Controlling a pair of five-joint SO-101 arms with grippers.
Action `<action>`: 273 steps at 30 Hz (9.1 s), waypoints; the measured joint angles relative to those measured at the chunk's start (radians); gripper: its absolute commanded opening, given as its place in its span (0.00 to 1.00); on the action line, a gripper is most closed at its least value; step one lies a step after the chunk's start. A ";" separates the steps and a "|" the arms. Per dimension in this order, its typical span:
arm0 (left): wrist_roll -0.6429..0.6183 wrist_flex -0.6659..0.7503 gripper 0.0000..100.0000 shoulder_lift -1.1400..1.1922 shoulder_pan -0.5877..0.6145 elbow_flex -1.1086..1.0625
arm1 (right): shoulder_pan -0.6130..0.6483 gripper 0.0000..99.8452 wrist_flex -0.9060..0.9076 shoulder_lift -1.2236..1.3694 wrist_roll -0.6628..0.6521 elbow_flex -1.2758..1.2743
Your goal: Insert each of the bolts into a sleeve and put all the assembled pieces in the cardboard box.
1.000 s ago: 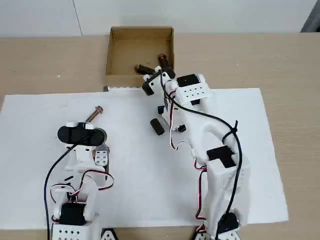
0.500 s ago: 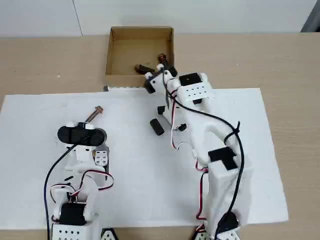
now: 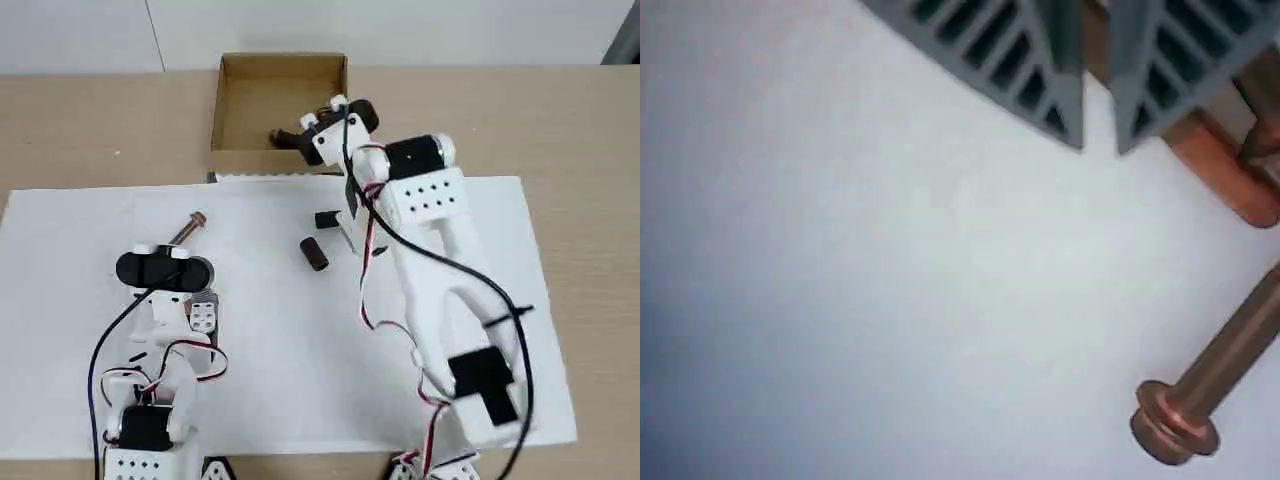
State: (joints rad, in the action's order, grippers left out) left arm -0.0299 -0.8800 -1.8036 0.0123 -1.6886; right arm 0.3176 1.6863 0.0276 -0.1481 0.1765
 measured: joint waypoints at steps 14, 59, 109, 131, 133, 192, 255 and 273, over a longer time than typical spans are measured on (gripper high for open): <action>0.104 -0.170 0.01 0.152 0.000 0.338 | -0.249 0.00 0.002 -0.534 0.037 -0.440; 0.620 -0.459 0.09 1.947 0.207 1.606 | -0.563 0.00 0.002 -0.769 0.043 -0.709; 0.672 -0.844 0.09 2.542 0.144 2.404 | -0.563 0.00 -0.002 -0.769 0.043 -0.710; 0.672 -0.787 0.10 2.449 0.117 2.225 | -0.563 0.00 -0.002 -0.769 0.043 -0.710; 0.672 -0.767 0.10 2.467 0.118 2.225 | -0.563 0.00 -0.002 -0.769 0.043 -0.710; 0.265 -0.853 0.01 1.639 -0.028 1.912 | -0.373 0.00 0.018 -1.053 0.043 -0.657; -0.710 -0.034 0.01 0.005 -0.299 0.416 | 0.422 0.00 -0.974 -1.821 0.054 -1.763; -0.713 -0.011 0.01 0.005 -0.388 0.416 | 0.491 0.00 -0.984 -1.821 0.054 -1.777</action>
State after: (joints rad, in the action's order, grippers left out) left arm -0.7434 -0.8907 -1.7990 -0.3759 -1.2727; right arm 0.8086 0.7027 -1.7937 -0.0944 -1.6003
